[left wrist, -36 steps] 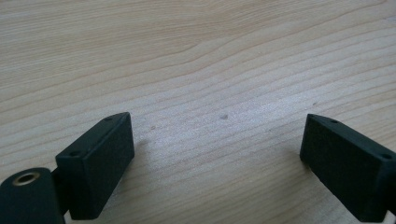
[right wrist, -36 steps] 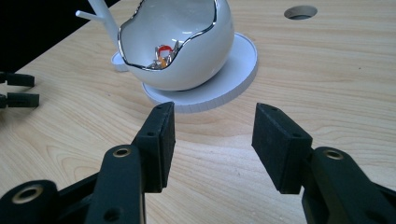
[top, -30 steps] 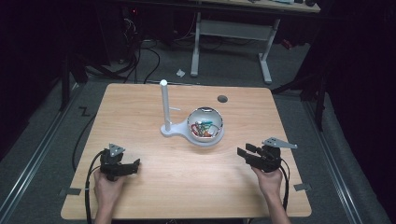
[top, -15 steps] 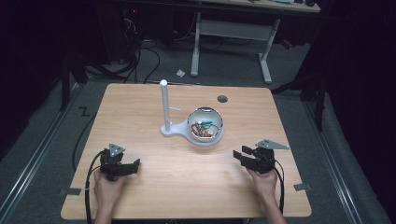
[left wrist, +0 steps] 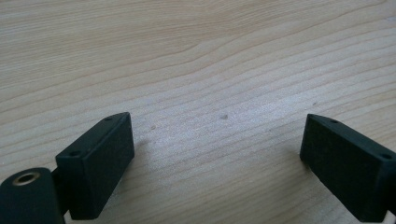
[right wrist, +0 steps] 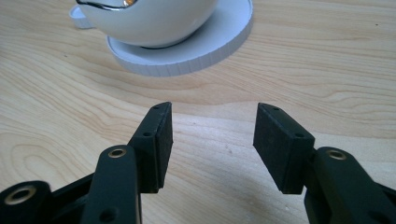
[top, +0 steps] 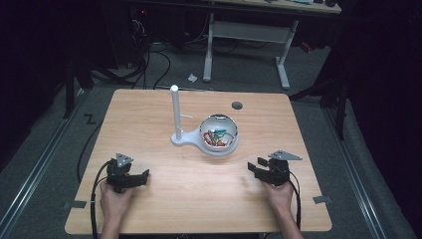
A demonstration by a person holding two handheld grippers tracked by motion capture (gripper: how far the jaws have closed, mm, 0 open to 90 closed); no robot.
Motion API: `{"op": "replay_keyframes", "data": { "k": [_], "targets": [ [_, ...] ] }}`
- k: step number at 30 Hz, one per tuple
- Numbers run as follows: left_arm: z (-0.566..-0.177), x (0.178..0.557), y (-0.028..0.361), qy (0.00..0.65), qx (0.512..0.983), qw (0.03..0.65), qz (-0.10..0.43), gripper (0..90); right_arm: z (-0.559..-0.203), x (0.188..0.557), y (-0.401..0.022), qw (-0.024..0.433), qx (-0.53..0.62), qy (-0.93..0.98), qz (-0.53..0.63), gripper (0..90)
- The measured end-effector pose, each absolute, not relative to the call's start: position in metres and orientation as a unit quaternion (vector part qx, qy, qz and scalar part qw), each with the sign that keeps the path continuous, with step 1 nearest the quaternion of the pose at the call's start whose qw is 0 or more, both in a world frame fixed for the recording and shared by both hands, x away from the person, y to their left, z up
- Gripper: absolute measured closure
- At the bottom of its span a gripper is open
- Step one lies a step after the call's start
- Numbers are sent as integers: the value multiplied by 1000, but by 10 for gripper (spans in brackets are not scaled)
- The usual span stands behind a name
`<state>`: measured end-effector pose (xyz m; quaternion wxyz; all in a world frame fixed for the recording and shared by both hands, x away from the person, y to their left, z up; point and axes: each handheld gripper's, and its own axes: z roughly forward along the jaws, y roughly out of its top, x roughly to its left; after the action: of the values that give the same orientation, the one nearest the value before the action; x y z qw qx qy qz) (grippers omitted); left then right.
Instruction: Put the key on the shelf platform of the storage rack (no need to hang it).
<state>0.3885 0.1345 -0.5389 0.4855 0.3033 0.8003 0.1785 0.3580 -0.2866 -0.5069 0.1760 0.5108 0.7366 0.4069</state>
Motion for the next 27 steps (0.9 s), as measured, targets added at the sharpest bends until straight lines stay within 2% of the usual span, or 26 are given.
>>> {"op": "replay_keyframes", "data": {
  "k": [3,27],
  "targets": [
    [-539,389,134,800,303,485,178,101,-511,358,-283,202,508,745,383,473],
    [-539,389,134,800,303,486,179,101,-529,365,-276,231,507,766,322,457]
  ]
}}
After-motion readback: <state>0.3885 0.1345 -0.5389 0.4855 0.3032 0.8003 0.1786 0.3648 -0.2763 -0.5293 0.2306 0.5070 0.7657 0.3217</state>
